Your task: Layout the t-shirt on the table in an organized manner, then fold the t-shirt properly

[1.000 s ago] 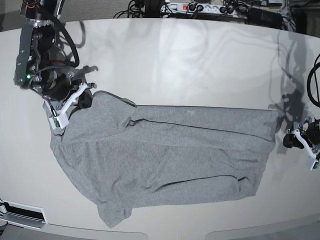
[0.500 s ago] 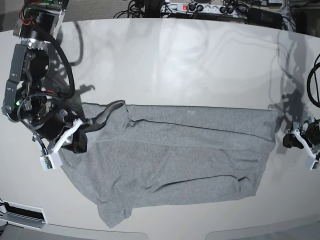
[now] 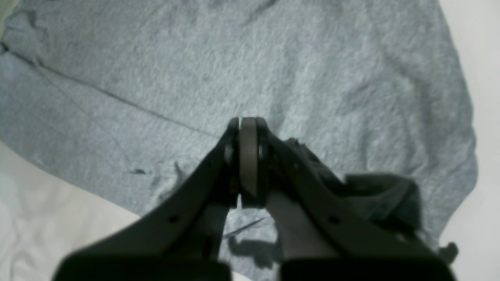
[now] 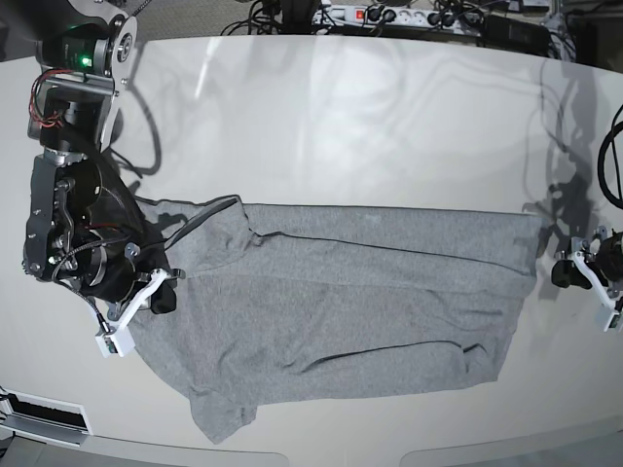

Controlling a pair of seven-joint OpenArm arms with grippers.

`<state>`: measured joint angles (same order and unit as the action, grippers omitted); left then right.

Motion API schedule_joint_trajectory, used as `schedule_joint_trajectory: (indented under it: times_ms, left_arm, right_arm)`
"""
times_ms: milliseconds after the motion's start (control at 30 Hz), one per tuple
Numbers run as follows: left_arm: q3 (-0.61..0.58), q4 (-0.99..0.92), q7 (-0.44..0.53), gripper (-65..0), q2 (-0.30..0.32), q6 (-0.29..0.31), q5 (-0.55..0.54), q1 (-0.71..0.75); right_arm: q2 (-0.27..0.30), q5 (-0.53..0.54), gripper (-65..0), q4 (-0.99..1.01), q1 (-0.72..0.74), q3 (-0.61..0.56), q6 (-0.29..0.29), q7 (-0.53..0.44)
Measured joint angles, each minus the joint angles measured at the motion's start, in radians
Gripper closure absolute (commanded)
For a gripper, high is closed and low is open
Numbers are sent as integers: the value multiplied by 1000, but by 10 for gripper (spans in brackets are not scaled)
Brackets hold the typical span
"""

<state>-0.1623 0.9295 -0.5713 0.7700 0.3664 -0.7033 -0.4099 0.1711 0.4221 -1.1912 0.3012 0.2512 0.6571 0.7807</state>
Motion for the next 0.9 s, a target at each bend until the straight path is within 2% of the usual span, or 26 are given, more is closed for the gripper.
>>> schedule_joint_trajectory:
  times_ms: [33, 100, 133, 167, 200, 300, 400, 600, 700, 900]
  left_arm:
    - [0, 0, -2, -311, 0, 0, 0, 0]
    - [0, 0, -2, -311, 0, 0, 0, 0]
    - [0, 0, -2, -311, 0, 0, 0, 0]
    - [0, 0, -2, -311, 0, 0, 0, 0]
    - [0, 0, -2, -311, 0, 0, 0, 0]
    - [0, 0, -2, -311, 0, 0, -3, 0]
    - [0, 0, -2, -311, 0, 0, -11, 0]
    - [0, 0, -3, -311, 0, 0, -23, 0]
    - [0, 0, -3, -311, 0, 0, -23, 0]
    - [0, 0, -5, -311, 0, 0, -27, 0]
  right_arm:
    - [7, 39, -59, 0, 3, 0, 20, 29]
    - [23, 127, -267, -1, 5, 0, 33, 93]
    - [28, 138, -363, -1, 4, 0, 33, 120]
    - [31, 134, -427, -1, 1, 0, 33, 144]
    - [34, 132, -447, -1, -2, 0, 32, 167]
    - [34, 138, -447, -1, -31, 0, -37, 208]
    - [34, 138, -446, -1, -81, 0, -65, 206]
    - [31, 137, -446, -1, -174, 0, -82, 94]
    - [22, 137, -446, -1, -192, 0, -70, 37]
    - [-2, 137, -446, -1, -183, 0, -57, 19]
